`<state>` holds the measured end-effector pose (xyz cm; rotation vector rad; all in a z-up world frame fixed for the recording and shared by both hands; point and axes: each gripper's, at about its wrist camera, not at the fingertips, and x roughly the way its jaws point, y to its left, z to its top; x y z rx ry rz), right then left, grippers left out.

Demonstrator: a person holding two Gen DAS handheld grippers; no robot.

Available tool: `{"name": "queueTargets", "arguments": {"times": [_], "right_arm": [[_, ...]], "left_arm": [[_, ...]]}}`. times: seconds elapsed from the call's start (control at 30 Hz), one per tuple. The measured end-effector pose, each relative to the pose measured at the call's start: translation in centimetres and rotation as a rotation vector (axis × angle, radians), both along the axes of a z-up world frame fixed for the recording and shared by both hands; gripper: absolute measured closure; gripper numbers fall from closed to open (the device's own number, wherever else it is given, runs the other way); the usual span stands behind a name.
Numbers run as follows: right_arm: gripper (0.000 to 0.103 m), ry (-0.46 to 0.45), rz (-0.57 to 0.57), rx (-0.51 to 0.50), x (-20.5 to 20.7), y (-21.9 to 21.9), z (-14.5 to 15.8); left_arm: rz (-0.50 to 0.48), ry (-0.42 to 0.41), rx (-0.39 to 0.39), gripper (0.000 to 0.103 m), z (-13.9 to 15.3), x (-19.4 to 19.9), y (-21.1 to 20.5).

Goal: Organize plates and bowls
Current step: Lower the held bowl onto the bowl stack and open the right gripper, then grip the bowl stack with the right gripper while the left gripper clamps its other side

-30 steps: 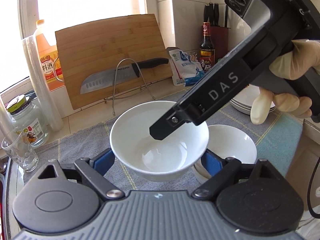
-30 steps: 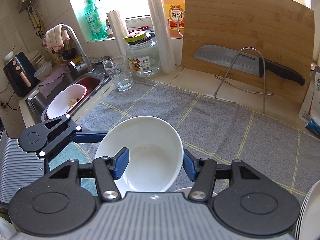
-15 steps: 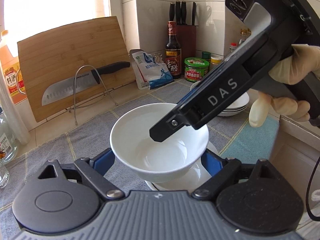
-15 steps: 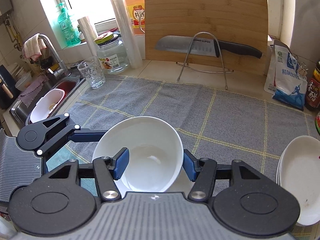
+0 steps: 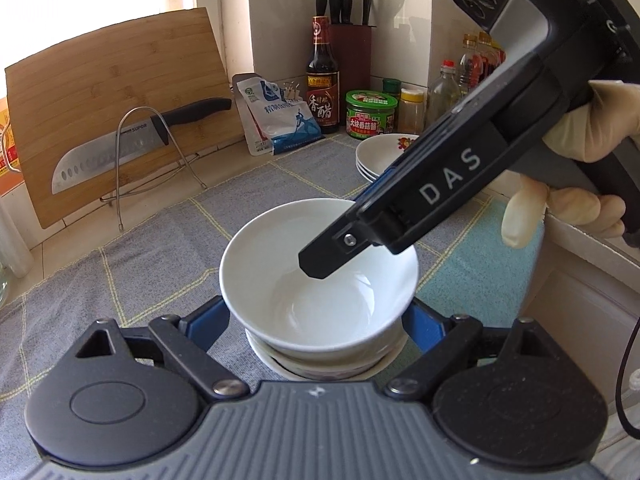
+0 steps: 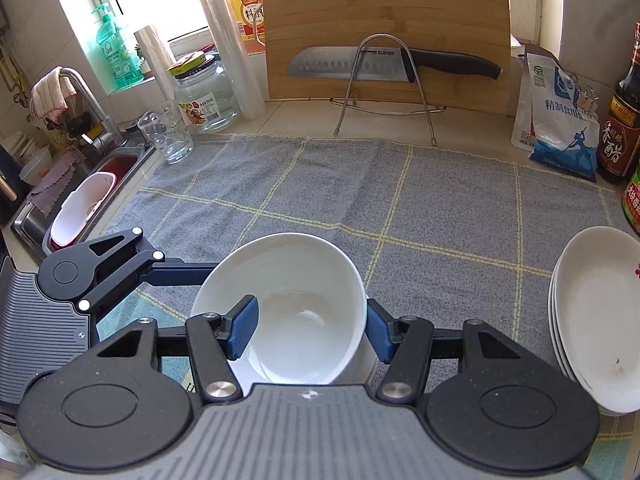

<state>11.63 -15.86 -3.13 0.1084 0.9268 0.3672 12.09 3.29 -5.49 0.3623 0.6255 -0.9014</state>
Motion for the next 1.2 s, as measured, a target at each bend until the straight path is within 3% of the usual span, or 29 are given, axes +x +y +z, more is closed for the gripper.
{"name": "queueTargets", "arguments": {"times": [0.53, 0.63, 0.7, 1.0, 1.2], "right_arm": [[0.037, 0.019, -0.019, 0.009, 0.0, -0.4, -0.8], [0.028, 0.021, -0.019, 0.014, -0.1, -0.4, -1.1], [0.016, 0.010, -0.016, 0.020, -0.2, -0.4, -1.0], [0.012, -0.026, -0.006, 0.000, -0.5, 0.1, -0.6], [0.008, -0.078, 0.013, -0.058, -2.0, 0.0, -0.2]], "left_arm": [[-0.023, 0.018, 0.005, 0.010, -0.3, 0.3, -0.4], [-0.033, 0.026, 0.002, 0.010, -0.5, 0.5, -0.2], [-0.037, 0.003, -0.001, 0.008, -0.4, 0.3, -0.1], [-0.066, -0.011, -0.005, 0.007, -0.2, -0.2, 0.5], [-0.060, -0.017, -0.068, 0.002, 0.0, 0.1, 2.1]]}}
